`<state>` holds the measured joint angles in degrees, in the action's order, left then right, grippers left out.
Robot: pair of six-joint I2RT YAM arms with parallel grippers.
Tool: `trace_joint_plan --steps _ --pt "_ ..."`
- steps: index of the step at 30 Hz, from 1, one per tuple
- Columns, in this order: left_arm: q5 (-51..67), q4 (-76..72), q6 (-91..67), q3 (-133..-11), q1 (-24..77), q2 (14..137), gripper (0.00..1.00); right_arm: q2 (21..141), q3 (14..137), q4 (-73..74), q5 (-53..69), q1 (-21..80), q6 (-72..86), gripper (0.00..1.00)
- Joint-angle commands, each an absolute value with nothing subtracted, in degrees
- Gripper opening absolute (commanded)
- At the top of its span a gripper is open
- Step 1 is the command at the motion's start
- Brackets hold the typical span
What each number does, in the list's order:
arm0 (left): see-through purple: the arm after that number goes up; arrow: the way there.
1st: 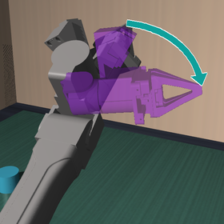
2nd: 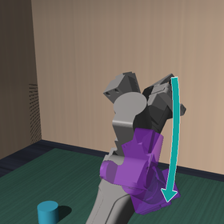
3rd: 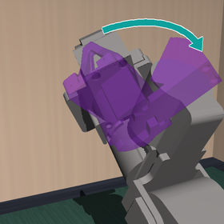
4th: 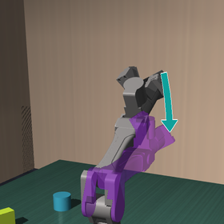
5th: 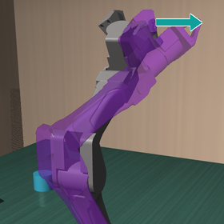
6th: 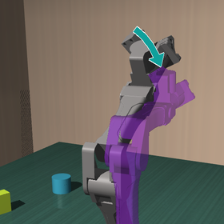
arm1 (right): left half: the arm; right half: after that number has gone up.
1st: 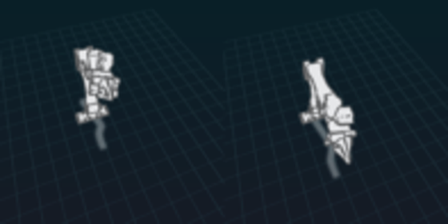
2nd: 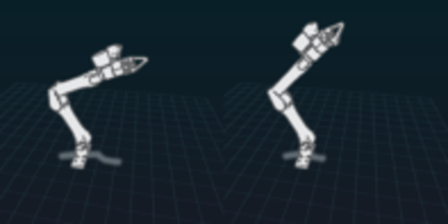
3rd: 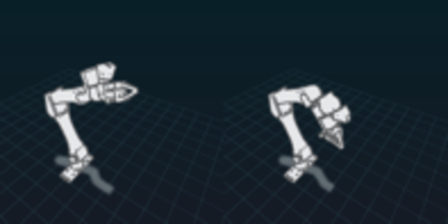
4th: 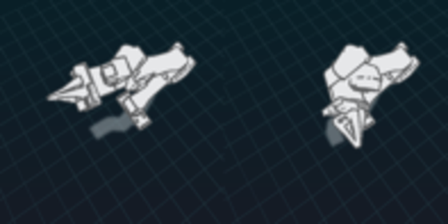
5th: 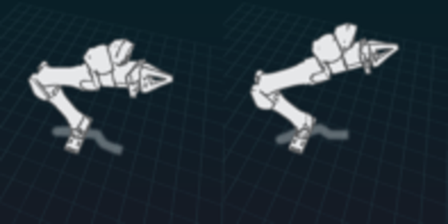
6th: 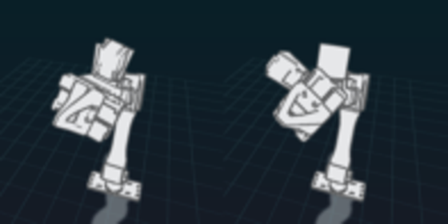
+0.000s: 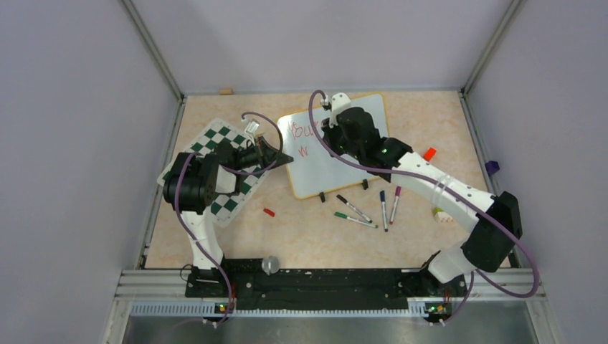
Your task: Write a sentence on the whiteboard
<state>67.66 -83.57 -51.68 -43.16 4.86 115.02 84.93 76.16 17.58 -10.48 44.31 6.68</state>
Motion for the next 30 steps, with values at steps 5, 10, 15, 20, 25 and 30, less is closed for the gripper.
trace_joint_plan --steps 5,10,15,20,25,30 --pt "67.4 -88.0 -49.1 -43.9 4.3 112.9 0.00 86.4 77.8 16.0 -9.8 43.6 7.6 0.00" --pt "67.2 -88.1 -49.1 -43.6 4.3 112.9 0.00 86.9 77.2 15.7 -9.0 43.6 7.7 0.00" --pt "67.1 -88.3 -49.1 -43.5 4.3 112.9 0.00 87.7 77.1 15.4 -8.4 43.5 7.9 0.00" --pt "67.3 -88.2 -49.2 -43.7 4.3 112.9 0.00 88.7 77.1 14.8 -8.0 43.5 8.2 0.00" --pt "67.3 -88.2 -49.2 -43.8 4.3 112.9 0.00 89.6 77.3 14.4 -7.6 43.6 8.3 0.00" --pt "67.3 -88.2 -49.0 -43.7 4.3 112.8 0.00 90.2 77.5 14.2 -7.4 43.6 8.3 0.00"
